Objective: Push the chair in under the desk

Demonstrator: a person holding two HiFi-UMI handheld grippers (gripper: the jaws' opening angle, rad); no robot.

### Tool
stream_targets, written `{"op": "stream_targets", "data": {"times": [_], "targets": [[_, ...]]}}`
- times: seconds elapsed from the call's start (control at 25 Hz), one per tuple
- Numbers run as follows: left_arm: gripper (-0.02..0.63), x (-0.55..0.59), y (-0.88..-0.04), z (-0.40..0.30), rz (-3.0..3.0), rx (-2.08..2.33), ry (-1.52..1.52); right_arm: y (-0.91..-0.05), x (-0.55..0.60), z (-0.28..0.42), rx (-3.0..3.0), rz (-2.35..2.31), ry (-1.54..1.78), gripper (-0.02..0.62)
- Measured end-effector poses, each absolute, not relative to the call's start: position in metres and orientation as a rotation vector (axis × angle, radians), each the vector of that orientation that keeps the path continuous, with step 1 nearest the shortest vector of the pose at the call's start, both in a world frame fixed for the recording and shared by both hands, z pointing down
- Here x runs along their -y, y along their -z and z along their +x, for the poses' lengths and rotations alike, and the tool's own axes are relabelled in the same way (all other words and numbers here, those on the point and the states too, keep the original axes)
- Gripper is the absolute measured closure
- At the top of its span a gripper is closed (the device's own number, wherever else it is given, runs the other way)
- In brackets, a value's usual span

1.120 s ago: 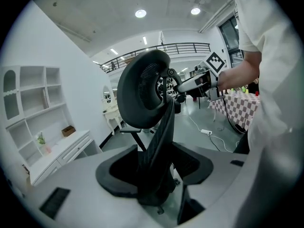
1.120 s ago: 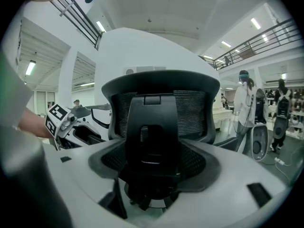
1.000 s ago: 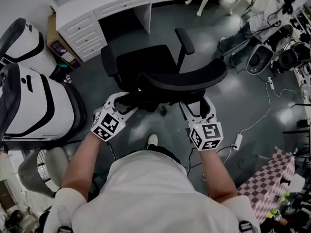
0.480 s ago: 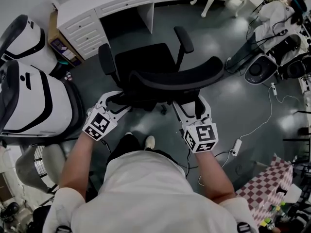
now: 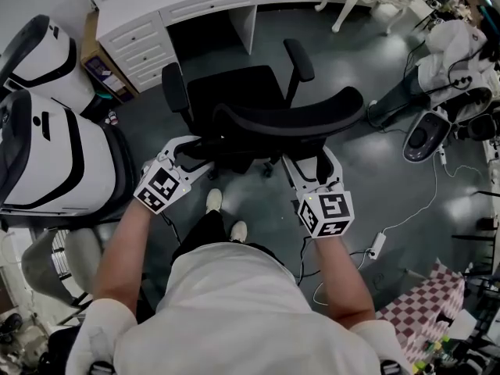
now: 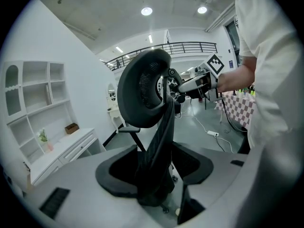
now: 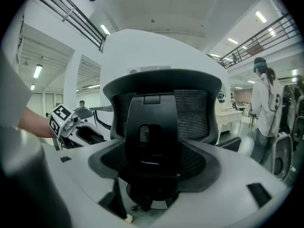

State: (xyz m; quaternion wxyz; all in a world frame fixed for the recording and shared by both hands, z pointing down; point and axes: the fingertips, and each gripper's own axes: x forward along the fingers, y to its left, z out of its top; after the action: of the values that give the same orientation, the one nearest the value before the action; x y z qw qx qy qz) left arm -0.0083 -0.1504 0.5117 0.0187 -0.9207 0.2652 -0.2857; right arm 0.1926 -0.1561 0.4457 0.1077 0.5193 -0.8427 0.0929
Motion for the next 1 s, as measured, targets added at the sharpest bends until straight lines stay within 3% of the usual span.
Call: {"op": "stream_targets", "data": {"times": [1.0], "targets": [[0.394,0.261,-0.509,-0.026,-2.839,-0.815,0.892,-0.446,0.274,0.176,2.498,1.477,-0.283,0.285]]}}
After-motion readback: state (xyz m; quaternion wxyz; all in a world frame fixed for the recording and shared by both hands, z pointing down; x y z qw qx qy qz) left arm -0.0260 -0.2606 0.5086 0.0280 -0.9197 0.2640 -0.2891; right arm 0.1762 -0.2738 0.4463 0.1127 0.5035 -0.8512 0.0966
